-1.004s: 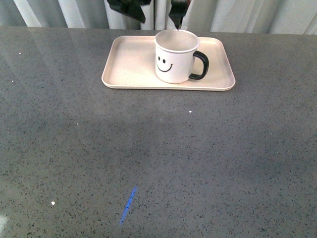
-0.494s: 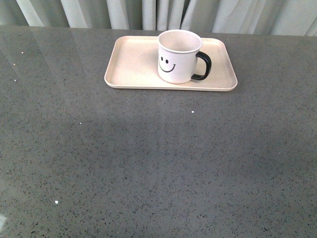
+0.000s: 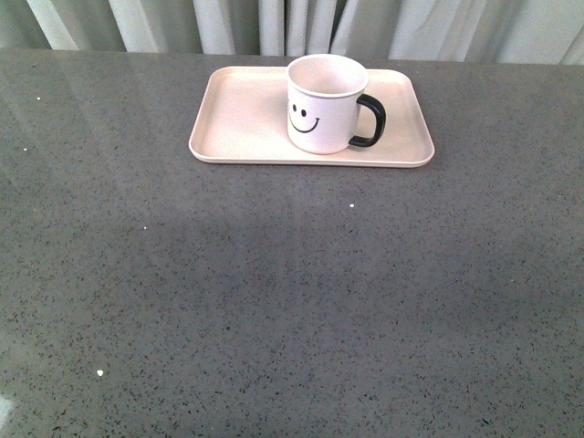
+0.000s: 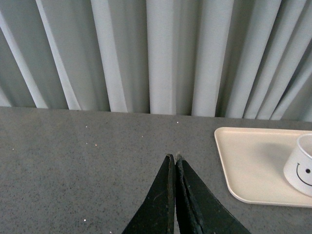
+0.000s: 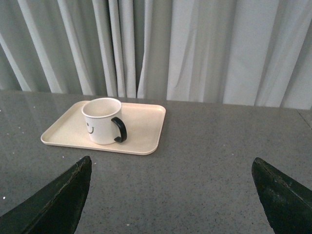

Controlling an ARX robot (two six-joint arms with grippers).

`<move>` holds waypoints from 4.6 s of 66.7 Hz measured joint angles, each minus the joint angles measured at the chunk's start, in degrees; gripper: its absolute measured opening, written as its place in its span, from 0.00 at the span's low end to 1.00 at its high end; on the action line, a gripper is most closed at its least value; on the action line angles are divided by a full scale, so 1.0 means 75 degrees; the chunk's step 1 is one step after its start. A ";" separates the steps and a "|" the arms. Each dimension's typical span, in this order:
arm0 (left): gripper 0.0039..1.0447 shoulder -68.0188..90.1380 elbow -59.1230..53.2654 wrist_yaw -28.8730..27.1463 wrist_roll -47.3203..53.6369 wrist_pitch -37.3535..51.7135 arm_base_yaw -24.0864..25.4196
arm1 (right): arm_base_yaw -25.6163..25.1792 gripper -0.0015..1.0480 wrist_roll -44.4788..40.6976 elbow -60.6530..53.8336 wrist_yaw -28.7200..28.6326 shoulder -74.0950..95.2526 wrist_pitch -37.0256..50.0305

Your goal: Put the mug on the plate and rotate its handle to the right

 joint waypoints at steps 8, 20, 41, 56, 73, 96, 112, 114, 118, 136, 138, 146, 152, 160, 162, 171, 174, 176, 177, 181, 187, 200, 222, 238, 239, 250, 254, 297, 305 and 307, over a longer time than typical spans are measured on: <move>0.01 -0.0647 -0.0434 0.0458 0.0000 -0.0256 0.0347 | 0.0000 0.91 0.0000 0.0000 0.0000 0.0000 0.0000; 0.01 -0.1536 -0.0851 0.0568 0.0000 -0.0723 0.0615 | 0.0000 0.91 0.0000 0.0000 0.0000 0.0000 0.0000; 0.01 -0.2871 -0.1527 0.0583 -0.0003 -0.1416 0.0618 | 0.0000 0.91 0.0000 0.0000 0.0000 0.0000 0.0000; 0.01 -0.4147 -0.1588 0.0586 0.0000 -0.2550 0.0618 | 0.0000 0.91 0.0003 0.0000 0.0003 0.0000 0.0000; 0.01 -0.5342 -0.1591 0.0586 -0.0003 -0.3654 0.0618 | 0.0000 0.91 0.0003 0.0000 0.0000 0.0000 0.0000; 0.01 -0.6732 -0.1591 0.0586 0.0000 -0.5013 0.0618 | 0.0000 0.91 0.0000 0.0000 0.0000 0.0000 0.0000; 0.01 -0.7283 -0.1591 0.0586 0.0000 -0.5566 0.0618 | 0.0000 0.91 0.0003 0.0000 0.0000 0.0000 0.0000; 0.01 -0.7338 -0.1591 0.0586 -0.0003 -0.5613 0.0618 | 0.0000 0.91 0.0000 0.0000 0.0003 0.0000 0.0000; 0.01 -0.7664 -0.1588 0.0586 0.0000 -0.5995 0.0618 | 0.0000 0.91 0.0000 0.0000 0.0000 0.0000 0.0000; 0.01 -0.8594 -0.1591 0.0586 0.0000 -0.7009 0.0618 | 0.0000 0.91 0.0000 0.0000 0.0000 0.0000 0.0000; 0.06 -0.8594 -0.1591 0.0583 -0.0006 -0.7009 0.0618 | 0.0000 0.91 0.0003 0.0000 0.0000 0.0000 0.0000; 0.26 -0.8597 -0.1591 0.0586 -0.0006 -0.7009 0.0618 | 0.0000 0.91 0.0000 0.0000 0.0000 0.0000 0.0000; 0.41 -0.8597 -0.1591 0.0583 -0.0006 -0.7009 0.0618 | 0.0000 0.91 0.0000 0.0000 0.0000 0.0000 0.0000; 0.65 -0.8597 -0.1591 0.0586 -0.0006 -0.7009 0.0618 | 0.0000 0.91 0.0003 0.0000 0.0000 0.0000 0.0000; 0.70 -0.8597 -0.1591 0.0586 -0.0006 -0.7009 0.0618 | 0.0000 0.91 0.0000 0.0000 0.0000 0.0000 0.0000; 0.93 -0.8600 -0.1591 0.0586 -0.0003 -0.7009 0.0618 | 0.0000 0.91 0.0000 0.0000 0.0000 0.0000 0.0000; 0.91 -0.8600 -0.1591 0.0586 0.0000 -0.7009 0.0618 | 0.0000 0.91 0.0003 0.0000 0.0000 0.0000 0.0000; 0.91 -0.8600 -0.1591 0.0583 -0.0003 -0.7009 0.0618 | 0.0000 0.91 0.0000 0.0000 0.0000 0.0000 0.0000; 0.91 -0.8600 -0.1591 0.0586 -0.0003 -0.7009 0.0618 | 0.0000 0.91 0.0000 0.0000 0.0000 0.0000 0.0000; 0.91 -0.8600 -0.1591 0.0577 -0.0003 -0.7009 0.0618 | -0.0312 0.91 -0.0321 0.0423 -0.1110 0.0571 -0.1055; 0.91 -0.8600 -0.1588 0.0592 0.0000 -0.7009 0.0621 | -0.0927 0.91 -0.1093 0.1655 -0.2806 0.3051 -0.2425; 0.91 -0.8600 -0.1588 0.0586 0.0000 -0.7009 0.0621 | -0.0953 0.91 -0.1568 0.4130 -0.2498 0.7632 -0.0114; 0.91 -0.8600 -0.1591 0.0586 -0.0003 -0.7009 0.0621 | 0.0087 0.91 -0.0766 0.8276 -0.1740 1.2992 -0.0303; 0.91 -0.8600 -0.1588 0.0586 -0.0003 -0.7009 0.0621 | 0.0804 0.91 -0.0350 1.1430 -0.1139 1.5807 -0.1539; 0.91 -0.8600 -0.1591 0.0586 -0.0003 -0.7009 0.0621 | 0.0807 0.91 -0.0332 1.1520 -0.1137 1.5877 -0.1582; 0.91 -0.8600 -0.1591 0.0586 0.0000 -0.7009 0.0621 | 0.0863 0.91 -0.0207 1.2531 -0.0973 1.6547 -0.2084; 0.91 -0.8600 -0.1591 0.0586 0.0000 -0.7009 0.0621 | 0.0874 0.91 -0.0169 1.2802 -0.0970 1.6702 -0.2224; 0.91 -0.8600 -0.1588 0.0586 -0.0003 -0.7009 0.0621 | 0.1189 0.91 -0.0131 1.4233 -0.0699 1.7894 -0.3010; 0.91 -0.8600 -0.1591 0.0586 0.0000 -0.7009 0.0621 | 0.1201 0.91 -0.0108 1.4297 -0.0685 1.7946 -0.3028; 0.91 -0.8600 -0.1591 0.0586 0.0000 -0.7009 0.0621 | 0.1204 0.91 -0.0105 1.4312 -0.0685 1.7963 -0.3040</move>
